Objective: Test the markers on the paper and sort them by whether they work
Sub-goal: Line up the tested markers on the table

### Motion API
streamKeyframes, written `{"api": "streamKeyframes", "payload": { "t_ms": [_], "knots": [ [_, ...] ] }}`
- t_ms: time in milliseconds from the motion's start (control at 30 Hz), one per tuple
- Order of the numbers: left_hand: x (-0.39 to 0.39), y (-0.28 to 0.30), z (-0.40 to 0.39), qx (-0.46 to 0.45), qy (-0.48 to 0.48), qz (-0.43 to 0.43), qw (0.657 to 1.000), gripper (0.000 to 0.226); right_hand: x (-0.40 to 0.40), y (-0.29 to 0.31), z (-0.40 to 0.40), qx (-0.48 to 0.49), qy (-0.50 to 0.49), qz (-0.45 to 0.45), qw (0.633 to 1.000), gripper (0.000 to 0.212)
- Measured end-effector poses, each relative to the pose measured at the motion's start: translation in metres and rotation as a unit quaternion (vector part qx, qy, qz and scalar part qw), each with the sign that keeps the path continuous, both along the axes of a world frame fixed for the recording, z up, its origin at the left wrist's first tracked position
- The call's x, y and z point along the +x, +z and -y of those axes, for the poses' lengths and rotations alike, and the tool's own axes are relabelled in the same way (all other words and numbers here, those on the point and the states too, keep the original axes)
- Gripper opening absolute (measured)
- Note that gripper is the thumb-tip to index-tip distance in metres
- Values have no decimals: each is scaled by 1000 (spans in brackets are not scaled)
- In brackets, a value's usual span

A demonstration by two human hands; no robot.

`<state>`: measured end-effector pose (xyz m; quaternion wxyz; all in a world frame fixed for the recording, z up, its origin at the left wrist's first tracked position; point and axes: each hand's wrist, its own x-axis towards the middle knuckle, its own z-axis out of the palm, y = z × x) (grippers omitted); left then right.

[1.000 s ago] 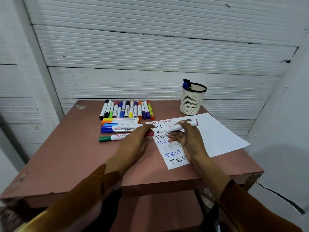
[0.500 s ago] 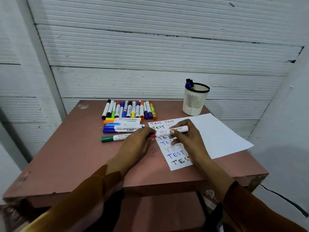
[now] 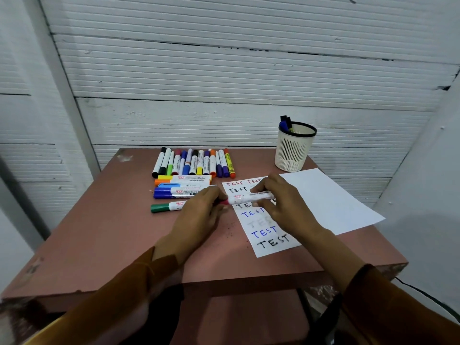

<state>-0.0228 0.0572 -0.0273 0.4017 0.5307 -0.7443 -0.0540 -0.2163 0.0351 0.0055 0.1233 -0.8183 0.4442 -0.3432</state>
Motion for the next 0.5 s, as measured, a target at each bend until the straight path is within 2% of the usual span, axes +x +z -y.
{"api": "streamKeyframes", "payload": {
  "t_ms": [233, 367, 500],
  "knots": [
    [-1, -1, 0, 0, 10, 4, 1000, 12, 5, 6, 0, 33, -3, 4, 999, 12],
    [-1, 0, 0, -2, 21, 7, 1000, 14, 10, 15, 2, 79, -18, 2, 997, 18],
    [-5, 2, -4, -45, 35, 92, 994, 26, 11, 16, 0, 143, 2, 10, 990, 15]
  ]
}}
